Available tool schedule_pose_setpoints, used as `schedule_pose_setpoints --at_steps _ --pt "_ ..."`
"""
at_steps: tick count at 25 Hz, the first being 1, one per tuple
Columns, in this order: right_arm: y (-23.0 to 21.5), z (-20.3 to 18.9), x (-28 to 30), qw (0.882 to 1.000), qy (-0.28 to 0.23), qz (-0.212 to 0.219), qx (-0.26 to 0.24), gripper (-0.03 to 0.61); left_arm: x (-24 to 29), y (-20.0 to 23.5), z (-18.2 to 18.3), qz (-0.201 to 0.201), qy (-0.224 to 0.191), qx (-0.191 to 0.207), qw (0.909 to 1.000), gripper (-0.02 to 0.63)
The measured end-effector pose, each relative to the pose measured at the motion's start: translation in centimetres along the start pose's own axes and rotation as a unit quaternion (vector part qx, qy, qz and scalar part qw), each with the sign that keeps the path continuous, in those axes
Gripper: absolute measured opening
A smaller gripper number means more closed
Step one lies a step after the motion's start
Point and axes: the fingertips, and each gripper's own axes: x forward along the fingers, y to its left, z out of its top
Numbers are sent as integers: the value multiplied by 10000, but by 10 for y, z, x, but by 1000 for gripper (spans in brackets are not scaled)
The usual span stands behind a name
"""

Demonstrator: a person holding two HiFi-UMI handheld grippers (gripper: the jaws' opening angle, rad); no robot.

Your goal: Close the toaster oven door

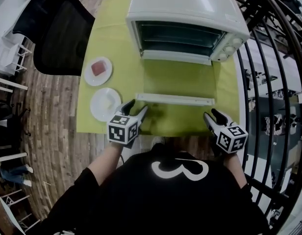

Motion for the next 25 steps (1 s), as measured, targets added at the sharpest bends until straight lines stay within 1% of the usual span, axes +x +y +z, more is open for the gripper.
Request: schedule_pose_setpoints --at_steps 6,8,11,13,17,19,22,25 --pt "-15 -6 24 9987 265 -435 -36 179 16 8 -3 80 256 255 9993 225" --pt "-17 -5 29 9981 293 -536 -111 179 19 9 -2 112 262 338 9990 225" --pt "-17 -3 39 9978 325 -544 -173 179 22 11 1 131 233 396 9989 225" --pt "-18 0 44 9980 297 -544 -119 179 25 13 3 118 215 407 9989 224" --pt "-22 1 47 9977 284 -608 10 173 28 13 6 112 233 454 9986 199" --pt "-23 1 48 9974 285 -651 75 161 30 11 6 55 256 498 9984 191" --pt "-22 2 50 9975 270 -626 172 152 30 9 6 -64 246 506 9984 155" --pt "-23 2 49 9976 216 -580 311 135 30 7 6 -152 238 492 9984 147"
